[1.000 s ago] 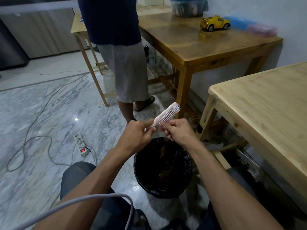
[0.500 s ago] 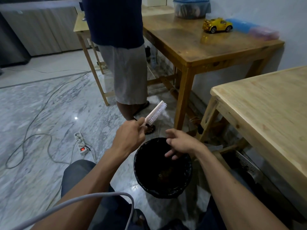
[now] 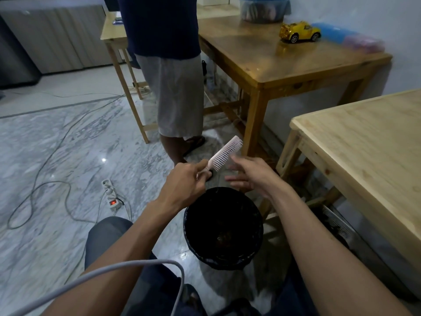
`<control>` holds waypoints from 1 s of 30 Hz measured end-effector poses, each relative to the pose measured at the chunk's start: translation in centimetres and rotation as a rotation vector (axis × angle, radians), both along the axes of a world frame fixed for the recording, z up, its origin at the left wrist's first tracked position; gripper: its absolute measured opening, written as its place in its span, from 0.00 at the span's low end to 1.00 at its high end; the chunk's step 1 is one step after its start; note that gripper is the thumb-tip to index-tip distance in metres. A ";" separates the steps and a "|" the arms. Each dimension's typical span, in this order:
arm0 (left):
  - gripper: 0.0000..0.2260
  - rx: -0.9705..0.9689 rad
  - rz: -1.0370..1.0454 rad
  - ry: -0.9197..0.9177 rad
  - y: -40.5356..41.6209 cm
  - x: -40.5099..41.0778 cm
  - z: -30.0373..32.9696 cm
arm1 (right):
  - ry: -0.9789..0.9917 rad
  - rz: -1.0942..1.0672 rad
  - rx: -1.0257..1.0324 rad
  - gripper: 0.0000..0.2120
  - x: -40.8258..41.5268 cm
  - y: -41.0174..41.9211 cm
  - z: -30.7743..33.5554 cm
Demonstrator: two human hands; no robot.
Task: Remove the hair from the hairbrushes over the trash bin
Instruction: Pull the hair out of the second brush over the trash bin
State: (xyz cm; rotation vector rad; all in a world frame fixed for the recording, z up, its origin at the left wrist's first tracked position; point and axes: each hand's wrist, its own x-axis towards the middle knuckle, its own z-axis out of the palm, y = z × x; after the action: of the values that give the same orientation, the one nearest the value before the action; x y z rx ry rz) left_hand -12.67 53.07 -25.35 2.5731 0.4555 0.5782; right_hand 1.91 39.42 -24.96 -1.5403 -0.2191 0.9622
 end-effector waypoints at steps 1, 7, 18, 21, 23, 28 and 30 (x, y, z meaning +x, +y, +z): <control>0.15 -0.034 -0.004 0.011 -0.1 -0.1 0.3 | 0.027 -0.026 0.066 0.12 0.1 0.0 -0.3; 0.14 -0.156 -0.049 0.174 0.4 0.0 0.7 | -0.061 -0.258 -0.026 0.11 0.4 1.1 -1.5; 0.08 0.192 0.085 0.393 0.1 -0.3 -1.1 | -0.531 -0.113 -0.422 0.14 -0.8 1.3 -4.3; 0.09 0.140 0.152 0.350 1.3 -0.7 -1.3 | -0.461 -0.105 -0.376 0.12 -0.6 0.1 -4.1; 0.08 0.115 0.161 0.318 1.7 -0.8 -1.4 | -0.429 -0.089 -0.380 0.10 -0.5 -0.6 -4.0; 0.08 0.086 0.152 0.258 1.8 -0.6 -1.5 | -0.330 -0.071 -0.411 0.06 -0.6 -1.1 -4.5; 0.08 0.093 0.158 0.260 1.8 -0.7 -1.4 | -0.342 -0.035 -0.457 0.05 -0.6 -1.6 -4.9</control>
State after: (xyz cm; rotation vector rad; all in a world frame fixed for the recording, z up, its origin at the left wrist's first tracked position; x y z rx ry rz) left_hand -13.33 54.87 -26.77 2.7312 0.7401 0.3239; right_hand 1.33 37.86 -29.81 -2.1234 -0.2214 0.7458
